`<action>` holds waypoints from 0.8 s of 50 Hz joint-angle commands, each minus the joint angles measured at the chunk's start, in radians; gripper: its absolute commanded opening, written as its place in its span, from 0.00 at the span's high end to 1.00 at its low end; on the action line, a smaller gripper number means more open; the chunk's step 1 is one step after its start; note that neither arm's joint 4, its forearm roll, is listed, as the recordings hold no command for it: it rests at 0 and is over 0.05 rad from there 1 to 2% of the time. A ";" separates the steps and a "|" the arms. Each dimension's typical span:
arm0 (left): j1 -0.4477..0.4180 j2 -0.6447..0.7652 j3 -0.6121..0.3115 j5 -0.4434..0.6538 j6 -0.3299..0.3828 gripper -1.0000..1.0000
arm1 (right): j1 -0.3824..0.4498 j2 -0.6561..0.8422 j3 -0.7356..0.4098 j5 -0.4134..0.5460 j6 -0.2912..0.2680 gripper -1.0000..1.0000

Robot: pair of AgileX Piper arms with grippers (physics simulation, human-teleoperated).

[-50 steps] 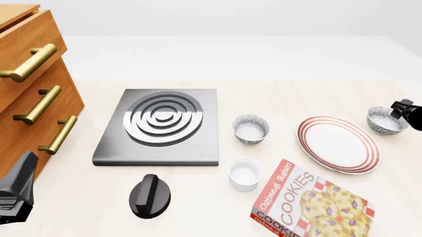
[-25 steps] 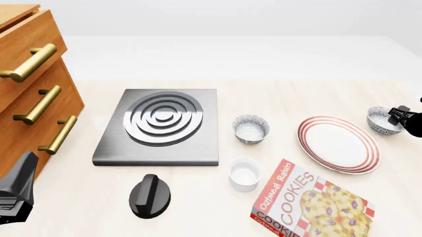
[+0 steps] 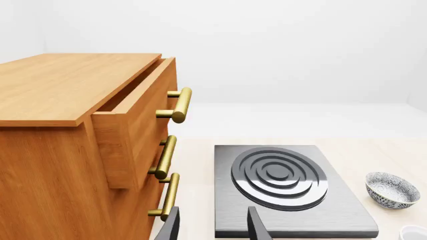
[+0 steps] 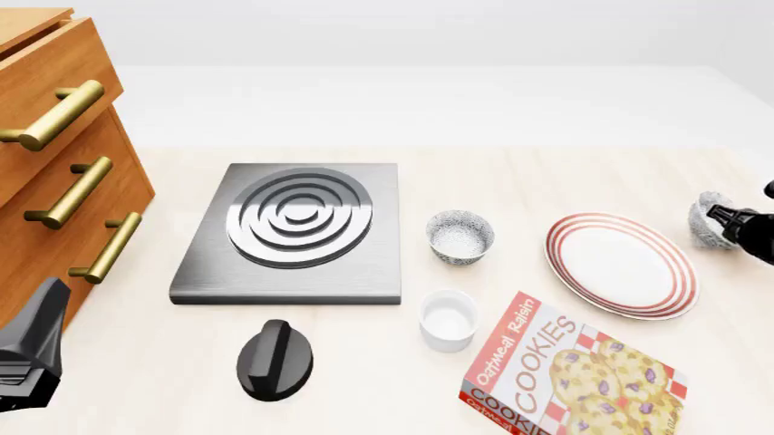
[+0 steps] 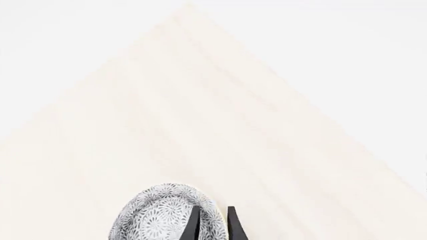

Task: Pick the akita bowl next to the plate and place it on the plate.

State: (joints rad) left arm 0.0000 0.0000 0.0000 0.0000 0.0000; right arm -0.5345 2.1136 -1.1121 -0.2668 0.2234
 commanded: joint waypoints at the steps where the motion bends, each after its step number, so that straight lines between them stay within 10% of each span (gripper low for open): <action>1: 0.000 0.000 0.000 0.000 0.000 0.00 | 0.003 -0.012 0.029 -0.013 0.000 1.00; 40: 0.000 0.000 0.000 0.000 0.000 0.00 | 0.034 -0.144 0.011 0.086 0.071 1.00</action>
State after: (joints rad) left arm 0.0000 0.0000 0.0000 0.0000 0.0000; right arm -0.5103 2.0178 -1.1042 -0.2040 0.2719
